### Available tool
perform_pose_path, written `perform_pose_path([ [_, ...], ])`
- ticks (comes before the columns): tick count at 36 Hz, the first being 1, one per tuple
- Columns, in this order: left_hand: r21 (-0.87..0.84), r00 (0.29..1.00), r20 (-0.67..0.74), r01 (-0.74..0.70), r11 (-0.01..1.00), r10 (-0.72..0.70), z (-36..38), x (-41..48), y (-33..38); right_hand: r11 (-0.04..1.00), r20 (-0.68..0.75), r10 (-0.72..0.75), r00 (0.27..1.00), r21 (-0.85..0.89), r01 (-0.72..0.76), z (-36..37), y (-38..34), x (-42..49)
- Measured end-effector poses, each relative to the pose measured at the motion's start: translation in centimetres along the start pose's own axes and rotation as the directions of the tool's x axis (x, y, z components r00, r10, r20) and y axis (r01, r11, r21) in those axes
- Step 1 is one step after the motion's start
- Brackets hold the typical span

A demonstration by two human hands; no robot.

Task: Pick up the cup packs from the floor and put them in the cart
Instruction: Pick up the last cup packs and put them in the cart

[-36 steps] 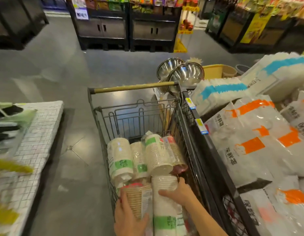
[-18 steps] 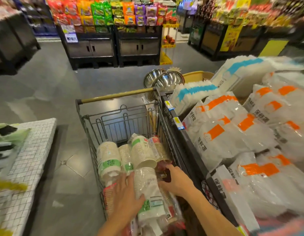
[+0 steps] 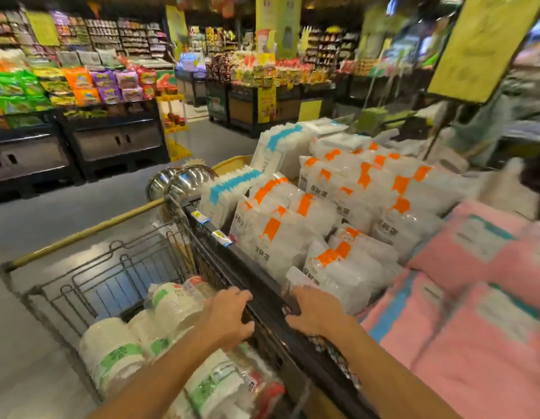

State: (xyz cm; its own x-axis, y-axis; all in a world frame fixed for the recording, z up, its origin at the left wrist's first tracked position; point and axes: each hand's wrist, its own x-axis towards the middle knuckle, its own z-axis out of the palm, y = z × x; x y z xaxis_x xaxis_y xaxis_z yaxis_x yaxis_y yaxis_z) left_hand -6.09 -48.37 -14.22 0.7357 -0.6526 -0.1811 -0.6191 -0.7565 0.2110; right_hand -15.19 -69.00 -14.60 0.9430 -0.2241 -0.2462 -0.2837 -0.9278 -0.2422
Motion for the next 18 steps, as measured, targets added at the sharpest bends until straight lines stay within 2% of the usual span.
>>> perform_pose_path([
  [5, 0.114, 0.965, 0.056, -0.263, 0.958, 0.258, -1.2, 0.8, 3.5, 0.968, -0.047, 0.248, 0.968, 0.053, -0.245, 0.2, 1.5, -6.3],
  [9, 0.067, 0.872, 0.079, -0.489, 0.870, 0.484, -0.8, -0.6, 7.4, 0.873, -0.109, 0.484, 0.868, 0.136, -0.469, 1.1, 1.8, -14.2],
  [14, 0.056, 0.684, 0.188, -0.724, 0.687, 0.705, 1.1, -5.3, 14.0, 0.710, -0.123, 0.700, 0.703, 0.216, -0.670, 2.4, 1.0, -26.3],
  [18, 0.001, 0.493, 0.249, -0.861, 0.509, 0.833, 2.8, -11.1, 19.8, 0.519, -0.121, 0.854, 0.506, 0.282, -0.807, 5.2, -0.6, -36.8],
])
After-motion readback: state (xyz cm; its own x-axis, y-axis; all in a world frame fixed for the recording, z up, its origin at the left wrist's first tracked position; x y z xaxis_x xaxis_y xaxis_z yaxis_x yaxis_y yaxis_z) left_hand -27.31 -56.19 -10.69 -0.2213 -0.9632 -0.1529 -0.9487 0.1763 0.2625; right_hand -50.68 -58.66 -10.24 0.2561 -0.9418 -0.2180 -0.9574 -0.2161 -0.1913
